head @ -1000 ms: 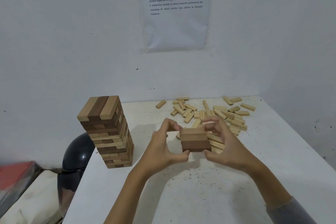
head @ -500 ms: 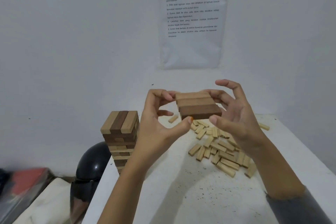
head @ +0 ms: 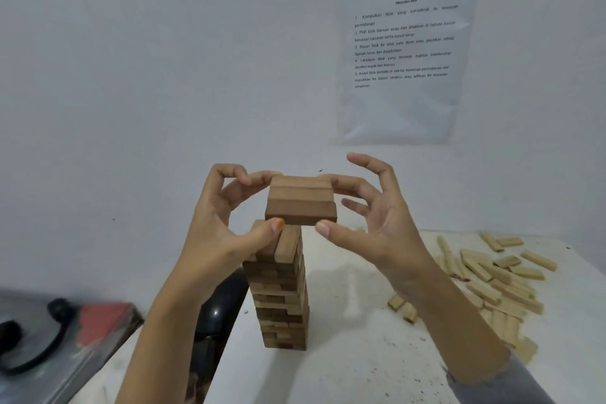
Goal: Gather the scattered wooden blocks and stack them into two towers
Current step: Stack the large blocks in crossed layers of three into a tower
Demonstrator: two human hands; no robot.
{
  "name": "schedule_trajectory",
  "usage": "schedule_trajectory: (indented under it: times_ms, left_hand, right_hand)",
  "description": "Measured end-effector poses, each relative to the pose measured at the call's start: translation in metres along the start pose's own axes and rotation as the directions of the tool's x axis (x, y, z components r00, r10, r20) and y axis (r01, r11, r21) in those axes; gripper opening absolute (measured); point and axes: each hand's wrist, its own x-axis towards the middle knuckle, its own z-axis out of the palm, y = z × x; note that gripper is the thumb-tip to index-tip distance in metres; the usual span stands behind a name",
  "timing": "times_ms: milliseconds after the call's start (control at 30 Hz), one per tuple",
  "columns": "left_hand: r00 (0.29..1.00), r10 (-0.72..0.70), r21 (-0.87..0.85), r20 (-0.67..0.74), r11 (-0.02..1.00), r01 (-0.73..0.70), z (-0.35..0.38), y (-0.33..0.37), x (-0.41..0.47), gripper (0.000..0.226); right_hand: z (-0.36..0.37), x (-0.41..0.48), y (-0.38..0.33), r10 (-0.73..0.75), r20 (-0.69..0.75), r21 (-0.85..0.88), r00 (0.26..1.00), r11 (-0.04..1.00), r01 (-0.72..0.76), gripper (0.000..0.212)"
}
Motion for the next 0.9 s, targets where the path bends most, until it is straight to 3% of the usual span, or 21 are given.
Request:
schedule_trajectory:
  times_ms: [233, 667, 900]
  left_hand:
    - [0.986, -0.161, -0.047, 0.048, 0.985, 0.164, -0.028, -0.031, -0.01, 0.048]
    - [0.963, -0.246, -0.079, 0.107, 0.964, 0.255, -0.033, -0.059, -0.015, 0.071]
    - [0.964, -0.239, -0.082, 0.115, 0.965, 0.249, -0.034, -0.066, -0.017, 0.05]
  right_hand:
    - [0.04, -0.005, 0.018, 0.079, -0.035, -0.051, 0.996, 0.995, -0.081, 0.08]
    - [0.056, -0.006, 0.033, 0.17, -0.031, -0.103, 0.985, 0.98, -0.173, 0.073]
    - [0.061, -0.007, 0.038, 0.182, -0.046, -0.09, 0.982, 0.979, -0.185, 0.072]
